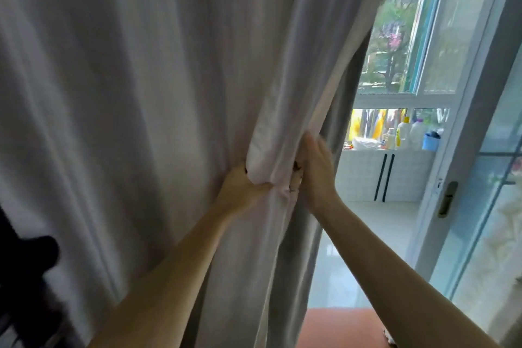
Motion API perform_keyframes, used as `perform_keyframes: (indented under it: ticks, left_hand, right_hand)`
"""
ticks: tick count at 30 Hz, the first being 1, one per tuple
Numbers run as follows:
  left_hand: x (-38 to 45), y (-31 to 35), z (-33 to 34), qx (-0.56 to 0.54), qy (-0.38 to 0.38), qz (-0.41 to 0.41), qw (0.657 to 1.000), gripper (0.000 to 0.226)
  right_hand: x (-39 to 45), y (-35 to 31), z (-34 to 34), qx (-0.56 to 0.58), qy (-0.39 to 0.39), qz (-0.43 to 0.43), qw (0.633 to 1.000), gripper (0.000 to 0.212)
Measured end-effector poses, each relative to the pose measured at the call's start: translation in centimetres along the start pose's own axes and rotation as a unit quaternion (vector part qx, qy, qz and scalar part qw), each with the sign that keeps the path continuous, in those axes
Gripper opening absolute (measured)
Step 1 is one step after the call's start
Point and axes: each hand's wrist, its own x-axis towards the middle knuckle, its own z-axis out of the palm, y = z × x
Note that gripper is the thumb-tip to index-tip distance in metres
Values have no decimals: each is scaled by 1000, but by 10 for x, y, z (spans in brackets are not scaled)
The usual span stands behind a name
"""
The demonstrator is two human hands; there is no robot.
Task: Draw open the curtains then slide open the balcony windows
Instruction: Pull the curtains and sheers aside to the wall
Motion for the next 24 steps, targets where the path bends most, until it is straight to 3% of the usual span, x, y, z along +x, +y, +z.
perform_keyframes:
  ticks: [1,3,5,8,11,13,15,17,20,22,24]
  left_hand:
    - [8,-3,2,19,34,1,999,60]
    - [30,-13,10,58,60,3,996,52]
    - [49,-19,15,71,48,-13,996,52]
    - [70,-30,24,68,24,2,997,57]
    - [84,-33,33,94,37,34,994,88]
    - [91,-30,39,181,49,23,982,127]
    - [94,-30,46,208,35,19,977,150]
    - [95,-31,51,169,37,9,985,160]
    - [111,-45,55,54,146,27,987,145]
    - [123,-49,56,-40,186,34,981,114]
    - [132,-51,49,20,195,33,980,82]
  right_hand:
    - [6,6,-9,-16,33,-54,998,39]
    - [31,14,-25,-81,89,-101,988,84]
    - [63,19,-33,-170,103,-59,978,123]
    - [109,33,-38,-177,46,54,982,148]
    - [134,49,-22,-40,-76,123,989,136]
    - [136,51,5,-20,-139,107,984,91]
    - [136,55,31,-20,-116,78,990,63]
    - [137,59,45,-6,-82,91,992,61]
    - [143,61,54,-18,-96,132,986,46]
    - [146,55,58,-18,-73,92,993,61]
    - [159,46,63,-2,27,-1,1000,86]
